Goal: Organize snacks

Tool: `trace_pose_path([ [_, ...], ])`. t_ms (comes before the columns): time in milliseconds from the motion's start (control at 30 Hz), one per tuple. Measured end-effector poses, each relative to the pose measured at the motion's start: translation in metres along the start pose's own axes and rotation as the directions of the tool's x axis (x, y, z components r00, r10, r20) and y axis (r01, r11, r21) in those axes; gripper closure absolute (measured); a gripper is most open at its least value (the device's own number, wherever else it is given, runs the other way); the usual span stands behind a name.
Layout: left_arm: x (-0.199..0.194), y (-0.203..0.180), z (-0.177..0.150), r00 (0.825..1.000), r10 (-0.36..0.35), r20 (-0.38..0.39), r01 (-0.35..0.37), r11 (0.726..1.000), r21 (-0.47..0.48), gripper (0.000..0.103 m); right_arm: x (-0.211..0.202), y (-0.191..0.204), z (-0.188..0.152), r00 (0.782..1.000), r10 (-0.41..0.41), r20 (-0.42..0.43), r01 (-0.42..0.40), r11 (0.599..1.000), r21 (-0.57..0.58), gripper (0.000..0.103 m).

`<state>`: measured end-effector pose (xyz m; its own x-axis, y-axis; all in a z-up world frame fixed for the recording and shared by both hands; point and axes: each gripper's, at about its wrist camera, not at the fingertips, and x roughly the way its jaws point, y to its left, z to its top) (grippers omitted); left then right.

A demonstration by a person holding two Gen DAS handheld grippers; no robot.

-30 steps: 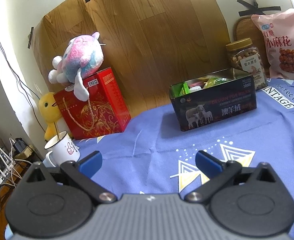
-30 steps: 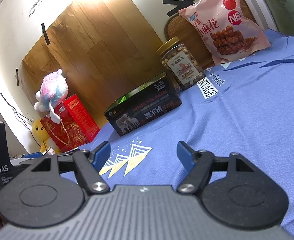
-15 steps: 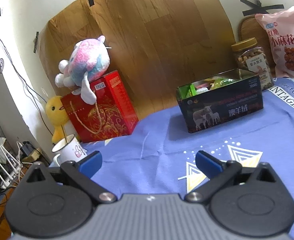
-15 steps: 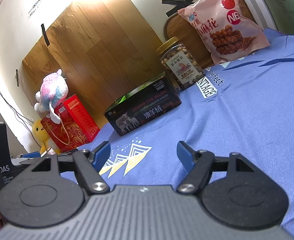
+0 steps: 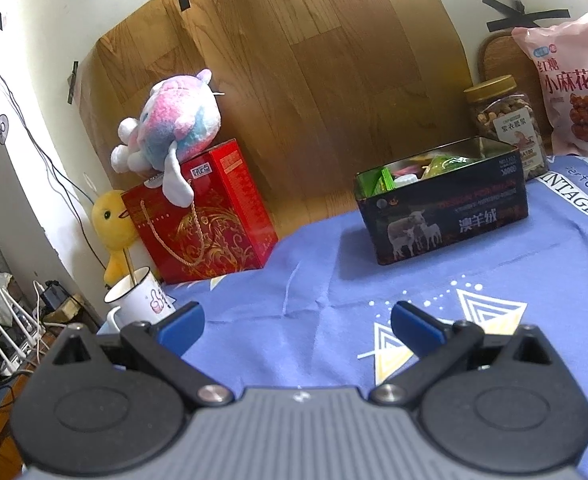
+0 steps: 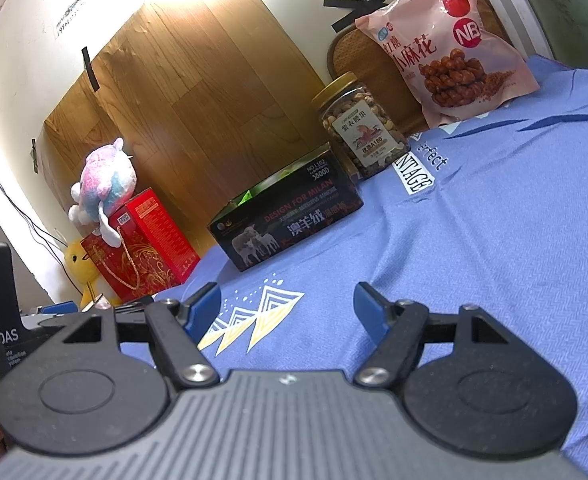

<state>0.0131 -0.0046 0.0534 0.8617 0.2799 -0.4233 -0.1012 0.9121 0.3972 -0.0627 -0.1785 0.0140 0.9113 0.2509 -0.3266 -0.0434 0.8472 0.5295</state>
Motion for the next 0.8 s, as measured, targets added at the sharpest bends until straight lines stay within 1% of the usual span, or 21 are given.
trace_pose_path([
  [100, -0.0010, -0.0008, -0.0003, 1.000, -0.008, -0.006, 0.008, 1.000, 0.002, 0.000, -0.0002, 0.0004, -0.0002, 1.000, 0.000, 0.001, 0.000, 1.000, -0.001, 0.028],
  [267, -0.0018, -0.0014, -0.0002, 0.998, -0.055, -0.034, 0.055, 0.998, -0.007, 0.000, -0.0002, 0.0001, 0.0001, 1.000, 0.000, 0.001, 0.000, 1.000, 0.000, 0.028],
  [467, -0.0009, -0.0020, -0.0007, 0.988, -0.132, -0.074, 0.131, 0.991, -0.026, 0.000, -0.0002, -0.0003, 0.0005, 1.000, 0.001, 0.000, -0.001, 1.000, -0.001, 0.028],
  [800, -0.0006, -0.0053, -0.0007, 0.988, -0.133, -0.079, 0.133, 0.991, -0.012, 0.000, -0.0014, -0.0013, 0.0013, 1.000, 0.000, 0.001, 0.000, 1.000, 0.002, 0.028],
])
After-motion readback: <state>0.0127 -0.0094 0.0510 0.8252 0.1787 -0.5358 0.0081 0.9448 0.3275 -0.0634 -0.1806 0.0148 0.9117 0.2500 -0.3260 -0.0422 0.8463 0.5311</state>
